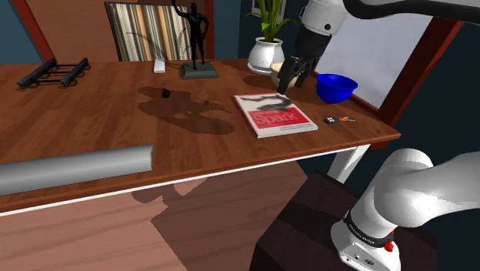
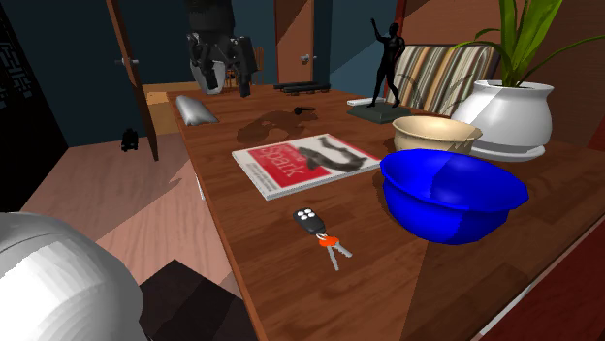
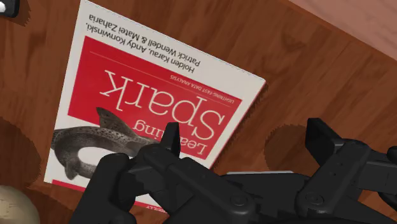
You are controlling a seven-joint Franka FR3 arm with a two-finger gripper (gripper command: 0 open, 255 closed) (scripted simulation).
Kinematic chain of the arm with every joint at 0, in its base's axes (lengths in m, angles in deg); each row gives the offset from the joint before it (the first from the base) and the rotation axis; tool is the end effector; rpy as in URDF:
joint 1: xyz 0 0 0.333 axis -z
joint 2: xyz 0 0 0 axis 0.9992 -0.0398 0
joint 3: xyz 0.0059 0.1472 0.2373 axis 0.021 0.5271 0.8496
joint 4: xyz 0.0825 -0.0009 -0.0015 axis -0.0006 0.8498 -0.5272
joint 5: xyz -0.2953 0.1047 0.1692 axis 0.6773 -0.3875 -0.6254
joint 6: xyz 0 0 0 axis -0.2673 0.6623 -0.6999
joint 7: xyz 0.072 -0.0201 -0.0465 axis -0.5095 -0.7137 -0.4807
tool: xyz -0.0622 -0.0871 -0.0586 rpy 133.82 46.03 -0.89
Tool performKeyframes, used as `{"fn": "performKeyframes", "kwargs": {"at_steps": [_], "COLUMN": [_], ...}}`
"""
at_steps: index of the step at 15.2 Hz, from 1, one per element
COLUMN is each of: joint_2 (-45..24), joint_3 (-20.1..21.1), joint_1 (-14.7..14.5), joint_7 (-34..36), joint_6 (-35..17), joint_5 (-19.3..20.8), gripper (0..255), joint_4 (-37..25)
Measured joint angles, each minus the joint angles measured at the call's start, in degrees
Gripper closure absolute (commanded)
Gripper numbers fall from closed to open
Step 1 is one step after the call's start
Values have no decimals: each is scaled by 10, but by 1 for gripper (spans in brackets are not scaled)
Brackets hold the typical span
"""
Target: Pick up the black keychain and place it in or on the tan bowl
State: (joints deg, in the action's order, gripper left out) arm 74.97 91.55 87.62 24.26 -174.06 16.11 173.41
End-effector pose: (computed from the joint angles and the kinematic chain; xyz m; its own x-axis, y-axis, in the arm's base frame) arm 0.3185 0.0355 0.5936 0.9807 -0.0648 0.1842 -0.0531 -0.9963 -0.0677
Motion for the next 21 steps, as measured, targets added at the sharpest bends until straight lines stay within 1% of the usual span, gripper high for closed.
{"fn": "performKeyframes", "kwargs": {"at_steps": [1,3,6,9,12,13,16,17,19,21], "joint_2": [0,19,65,96,124,132,155,150,165,156], "joint_3": [0,-14,-51,-90,-136,-157,-206,-223,-255,-291], "joint_1": [0,-5,-13,-19,-23,-21,-21,-25,-23,-29], "joint_7": [0,-29,-100,-175,-254,-286,-369,-394,-449,-504], "joint_6": [0,2,11,20,35,39,41,39,46,43], "joint_5": [0,6,27,54,88,105,147,160,189,219], "gripper": [0,0,0,0,0,0,0,0,0,0], "joint_4": [0,21,68,98,119,125,152,149,159,154]}}
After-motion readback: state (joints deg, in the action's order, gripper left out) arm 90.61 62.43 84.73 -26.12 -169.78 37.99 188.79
